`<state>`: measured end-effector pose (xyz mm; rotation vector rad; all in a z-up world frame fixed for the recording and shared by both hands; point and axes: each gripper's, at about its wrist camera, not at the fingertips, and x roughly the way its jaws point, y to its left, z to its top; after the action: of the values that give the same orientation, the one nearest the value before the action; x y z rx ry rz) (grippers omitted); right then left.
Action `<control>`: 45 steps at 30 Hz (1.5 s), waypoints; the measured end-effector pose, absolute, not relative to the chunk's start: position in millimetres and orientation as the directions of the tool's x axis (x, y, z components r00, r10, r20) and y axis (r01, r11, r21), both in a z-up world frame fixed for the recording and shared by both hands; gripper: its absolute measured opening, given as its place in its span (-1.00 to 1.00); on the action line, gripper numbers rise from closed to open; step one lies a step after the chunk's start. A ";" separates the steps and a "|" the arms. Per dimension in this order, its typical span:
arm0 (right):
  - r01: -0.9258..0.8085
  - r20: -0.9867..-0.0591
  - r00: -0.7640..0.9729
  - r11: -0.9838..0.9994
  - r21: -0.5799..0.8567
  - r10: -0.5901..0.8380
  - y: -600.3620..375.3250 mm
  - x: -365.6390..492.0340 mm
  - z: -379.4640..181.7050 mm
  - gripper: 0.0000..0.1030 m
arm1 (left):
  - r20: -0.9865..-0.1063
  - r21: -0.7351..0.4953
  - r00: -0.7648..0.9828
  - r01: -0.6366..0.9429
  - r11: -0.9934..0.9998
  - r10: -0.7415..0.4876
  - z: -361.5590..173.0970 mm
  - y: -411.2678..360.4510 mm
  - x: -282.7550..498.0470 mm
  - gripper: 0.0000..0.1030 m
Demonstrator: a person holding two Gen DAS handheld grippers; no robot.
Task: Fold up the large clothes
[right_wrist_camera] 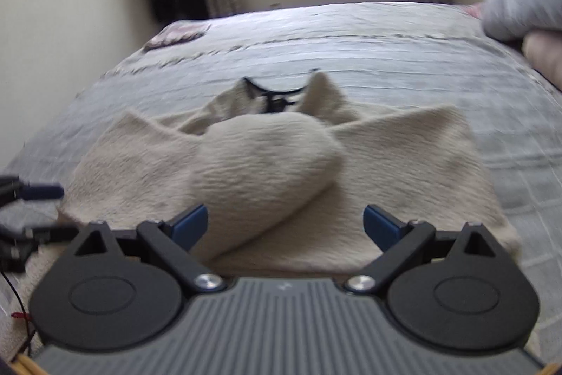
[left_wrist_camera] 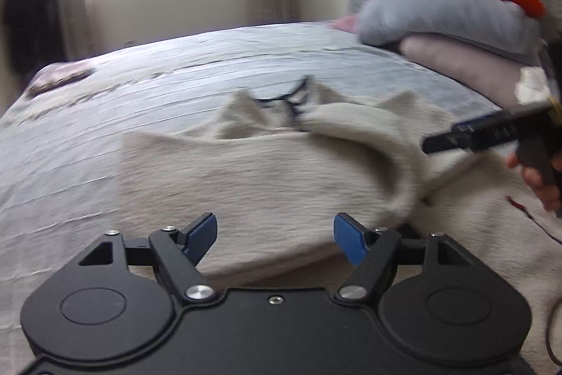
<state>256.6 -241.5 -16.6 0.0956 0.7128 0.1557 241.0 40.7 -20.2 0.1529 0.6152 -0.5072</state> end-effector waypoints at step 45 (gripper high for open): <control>0.160 -0.472 0.862 0.982 -0.095 -0.186 -336.3 285.7 -25.9 -0.90 | -0.504 -0.307 0.838 0.050 0.950 -0.207 -67.9 94.8 361.7 -0.49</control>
<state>285.7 -336.3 -25.9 -0.0533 0.5005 -0.1817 361.7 94.8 -67.9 -0.2898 0.5617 -0.1378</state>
